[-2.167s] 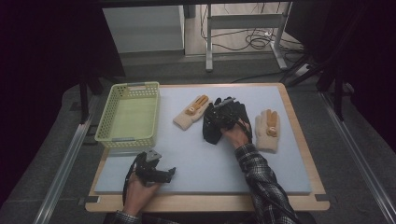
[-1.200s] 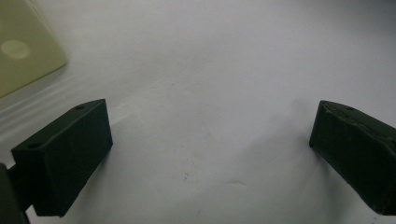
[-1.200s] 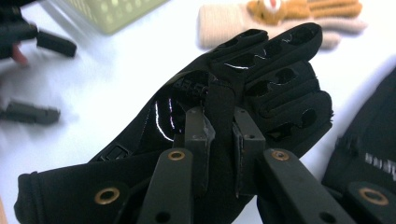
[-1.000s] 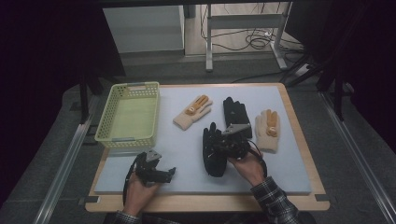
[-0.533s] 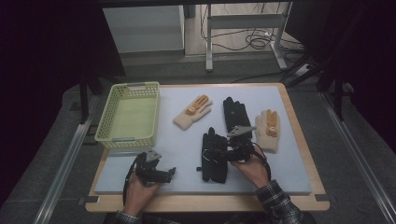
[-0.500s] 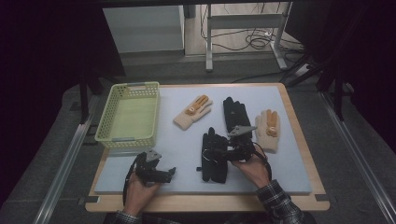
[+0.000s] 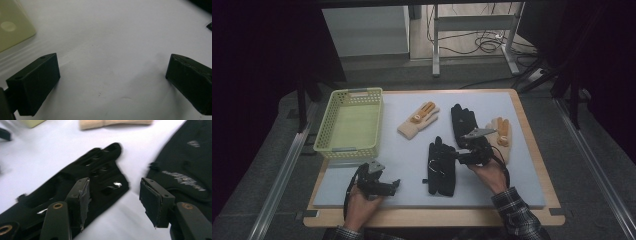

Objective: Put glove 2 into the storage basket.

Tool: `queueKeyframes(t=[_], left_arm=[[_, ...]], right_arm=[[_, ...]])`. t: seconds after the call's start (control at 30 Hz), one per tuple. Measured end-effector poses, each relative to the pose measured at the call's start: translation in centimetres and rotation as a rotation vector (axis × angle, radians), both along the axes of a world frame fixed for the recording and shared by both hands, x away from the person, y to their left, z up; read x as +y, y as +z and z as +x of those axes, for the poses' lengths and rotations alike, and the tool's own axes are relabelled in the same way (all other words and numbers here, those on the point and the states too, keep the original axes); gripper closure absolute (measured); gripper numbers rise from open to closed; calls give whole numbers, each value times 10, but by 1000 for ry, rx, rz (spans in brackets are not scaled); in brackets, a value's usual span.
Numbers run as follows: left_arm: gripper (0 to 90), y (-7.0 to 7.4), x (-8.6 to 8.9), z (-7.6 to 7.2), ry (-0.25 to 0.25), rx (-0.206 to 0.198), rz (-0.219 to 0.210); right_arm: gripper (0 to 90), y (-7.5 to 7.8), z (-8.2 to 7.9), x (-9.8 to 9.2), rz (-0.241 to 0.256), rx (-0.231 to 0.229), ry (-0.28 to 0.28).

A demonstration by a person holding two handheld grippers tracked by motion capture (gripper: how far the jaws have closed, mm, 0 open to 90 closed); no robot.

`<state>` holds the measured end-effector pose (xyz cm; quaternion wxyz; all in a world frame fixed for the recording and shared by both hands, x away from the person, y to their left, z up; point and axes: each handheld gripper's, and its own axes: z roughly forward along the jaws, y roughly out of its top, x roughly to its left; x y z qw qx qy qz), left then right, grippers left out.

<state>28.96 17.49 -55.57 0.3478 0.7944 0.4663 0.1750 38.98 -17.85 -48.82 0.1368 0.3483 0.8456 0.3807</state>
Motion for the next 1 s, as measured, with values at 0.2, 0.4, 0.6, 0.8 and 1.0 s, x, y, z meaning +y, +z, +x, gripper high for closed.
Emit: queueKeyframes(t=[0.2, 0.4, 0.6, 0.8, 1.0], left_arm=[[0, 0, 0, 0, 0, 1, -1], [0, 0, 0, 0, 0, 0, -3], [0, 0, 0, 0, -1, -1, -3], [0, 0, 0, 0, -1, 0, -3], [0, 0, 0, 0, -1, 0, -3]], right_arm=[[411, 0, 18, -11, -7, -9, -46], [409, 0, 39, -15, -39, -17, -75], [406, -1, 59, -18, -83, -32, -84], [440, 0, 77, -23, -104, -34, -115], [486, 4, 99, -26, -118, -41, -136]])
